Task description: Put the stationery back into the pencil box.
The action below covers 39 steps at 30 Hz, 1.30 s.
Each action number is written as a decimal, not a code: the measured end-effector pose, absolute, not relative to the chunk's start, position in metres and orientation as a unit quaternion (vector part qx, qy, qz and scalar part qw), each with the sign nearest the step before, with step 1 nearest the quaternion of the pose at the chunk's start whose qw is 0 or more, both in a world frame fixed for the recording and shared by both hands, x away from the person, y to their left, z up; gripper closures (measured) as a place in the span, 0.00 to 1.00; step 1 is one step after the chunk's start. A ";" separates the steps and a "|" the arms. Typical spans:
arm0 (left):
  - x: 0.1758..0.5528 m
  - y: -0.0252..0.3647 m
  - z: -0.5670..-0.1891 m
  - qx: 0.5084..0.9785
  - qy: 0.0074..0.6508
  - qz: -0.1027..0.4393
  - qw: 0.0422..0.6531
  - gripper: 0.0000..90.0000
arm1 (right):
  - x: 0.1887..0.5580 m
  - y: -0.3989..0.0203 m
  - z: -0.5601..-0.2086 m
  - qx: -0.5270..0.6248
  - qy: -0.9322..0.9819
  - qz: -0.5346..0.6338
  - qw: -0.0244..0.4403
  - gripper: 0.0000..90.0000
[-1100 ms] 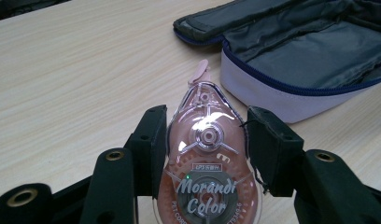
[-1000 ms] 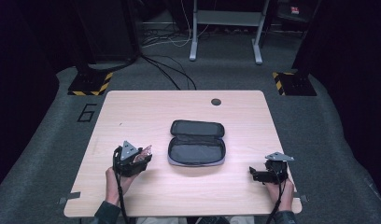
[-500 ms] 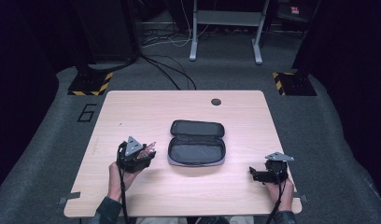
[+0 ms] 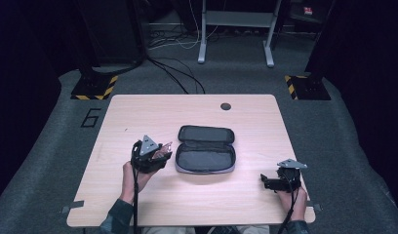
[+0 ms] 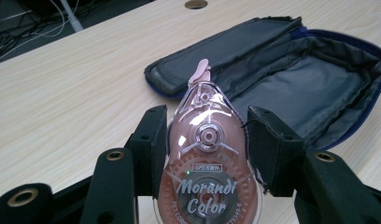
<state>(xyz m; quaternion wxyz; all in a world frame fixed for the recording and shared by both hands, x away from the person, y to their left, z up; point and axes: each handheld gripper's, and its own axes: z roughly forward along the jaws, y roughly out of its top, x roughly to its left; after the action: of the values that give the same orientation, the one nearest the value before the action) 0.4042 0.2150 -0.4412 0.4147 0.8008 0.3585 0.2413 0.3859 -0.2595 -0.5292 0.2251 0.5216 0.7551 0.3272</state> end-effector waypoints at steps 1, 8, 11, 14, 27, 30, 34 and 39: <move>0.405 0.211 -0.441 0.800 0.358 0.241 0.417 0.56 | 0.386 -0.260 -0.529 0.521 0.755 0.327 0.225 0.06; 0.416 0.188 -0.437 0.808 0.340 0.231 0.421 0.56 | 0.386 -0.259 -0.529 0.522 0.755 0.327 0.225 0.06; 0.420 0.179 -0.435 0.816 0.328 0.228 0.417 0.56 | 0.386 -0.260 -0.530 0.521 0.754 0.330 0.227 0.06; 0.424 0.170 -0.435 0.816 0.322 0.227 0.422 0.56 | 0.386 -0.259 -0.529 0.522 0.755 0.328 0.225 0.06; 0.435 0.144 -0.441 0.833 0.306 0.203 0.414 0.55 | 0.386 -0.260 -0.530 0.520 0.755 0.330 0.227 0.07; 0.438 0.138 -0.444 0.841 0.298 0.200 0.405 0.56 | 0.386 -0.260 -0.530 0.520 0.755 0.330 0.227 0.07; 0.442 0.125 -0.451 0.848 0.294 0.190 0.399 0.55 | 0.386 -0.259 -0.530 0.520 0.754 0.330 0.227 0.07; 0.445 0.118 -0.457 0.856 0.291 0.180 0.387 0.55 | 0.386 -0.259 -0.530 0.520 0.754 0.330 0.227 0.07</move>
<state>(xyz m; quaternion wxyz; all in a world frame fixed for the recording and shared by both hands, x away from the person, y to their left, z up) 0.4455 0.1177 -0.4570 0.3875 0.8560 0.2912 0.1799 0.3857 -0.2595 -0.5295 0.2267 0.5202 0.7544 0.3299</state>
